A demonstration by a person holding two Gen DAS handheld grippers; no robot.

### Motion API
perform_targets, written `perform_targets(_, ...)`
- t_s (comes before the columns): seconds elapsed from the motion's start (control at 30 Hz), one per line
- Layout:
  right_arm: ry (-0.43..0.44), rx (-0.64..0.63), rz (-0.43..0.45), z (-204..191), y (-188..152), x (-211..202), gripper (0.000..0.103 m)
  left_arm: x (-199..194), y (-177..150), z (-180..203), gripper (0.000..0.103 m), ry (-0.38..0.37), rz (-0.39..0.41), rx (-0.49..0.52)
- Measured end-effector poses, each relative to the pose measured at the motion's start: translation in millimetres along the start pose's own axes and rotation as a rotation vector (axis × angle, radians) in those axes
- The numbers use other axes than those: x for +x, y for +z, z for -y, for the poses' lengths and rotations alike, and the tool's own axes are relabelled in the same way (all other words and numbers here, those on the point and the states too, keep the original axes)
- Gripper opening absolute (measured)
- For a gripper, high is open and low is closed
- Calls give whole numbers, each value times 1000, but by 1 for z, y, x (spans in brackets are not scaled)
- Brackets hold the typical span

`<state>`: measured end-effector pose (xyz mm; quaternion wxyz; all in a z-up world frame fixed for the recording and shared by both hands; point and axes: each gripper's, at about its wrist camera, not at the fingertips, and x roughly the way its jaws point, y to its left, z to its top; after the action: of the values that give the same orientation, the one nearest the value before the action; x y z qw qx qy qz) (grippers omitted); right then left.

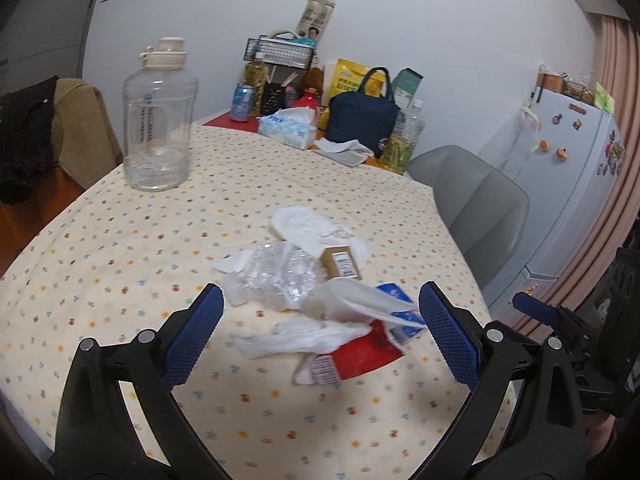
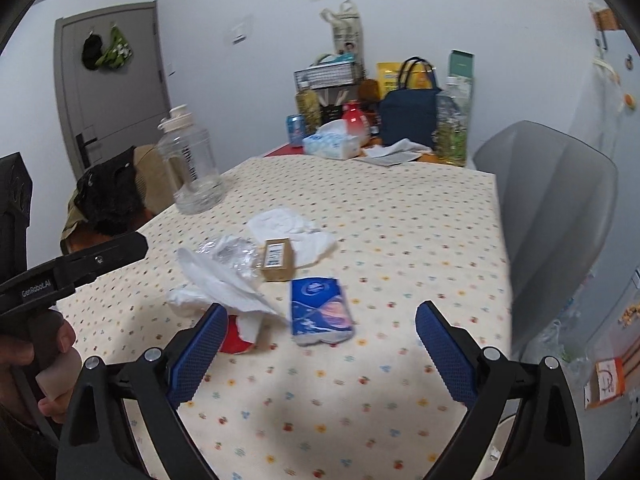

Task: Collect trash
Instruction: 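Grasp the white tissue with the left tool while the right tool grasps a white paper sheet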

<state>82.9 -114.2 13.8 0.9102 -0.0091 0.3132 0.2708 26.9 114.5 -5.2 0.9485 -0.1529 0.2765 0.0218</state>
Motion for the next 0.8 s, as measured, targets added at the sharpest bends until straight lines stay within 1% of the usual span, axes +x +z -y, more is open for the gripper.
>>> perform_targets(0.07, 37, -31, -27, -12, 1, 11, 92, 1, -1, -10, 97, 12, -5, -13)
perform_targets(0.17, 72, -78, -66, -28, 3, 26, 88, 3, -3, -23, 97, 30, -7, -31)
perform_targets(0.27, 84, -120, -92, -40, 5, 40, 85, 5, -5, -37, 97, 47, -13, -51)
perform_targets(0.3, 89, -126, -102, -43, 5, 44, 82, 6, -6, -41, 97, 53, -17, -58)
perform_targets(0.47, 95, -132, -143, -50, 8, 66, 75, 12, -9, -56, 97, 69, -32, -80)
perform_targets(0.5, 98, -134, -146, -51, 8, 69, 70, 13, -9, -57, 97, 72, -34, -80)
perform_targets(0.57, 100, -135, -148, -52, 11, 73, 56, 15, -10, -60, 97, 77, -40, -81)
perform_targets(0.6, 104, -129, -151, -52, 12, 75, 39, 16, -10, -60, 97, 77, -44, -82)
perform_targets(0.63, 109, -122, -154, -51, 12, 75, 19, 17, -11, -61, 97, 77, -46, -83)
perform_targets(0.7, 129, -88, -160, -47, 14, 75, 6, 20, -11, -60, 97, 74, -53, -81)
perform_targets(0.73, 134, -77, -153, -45, 15, 73, 3, 21, -11, -58, 97, 70, -56, -80)
perform_targets(0.8, 123, -76, -128, -43, 16, 67, 2, 25, -12, -54, 97, 60, -65, -75)
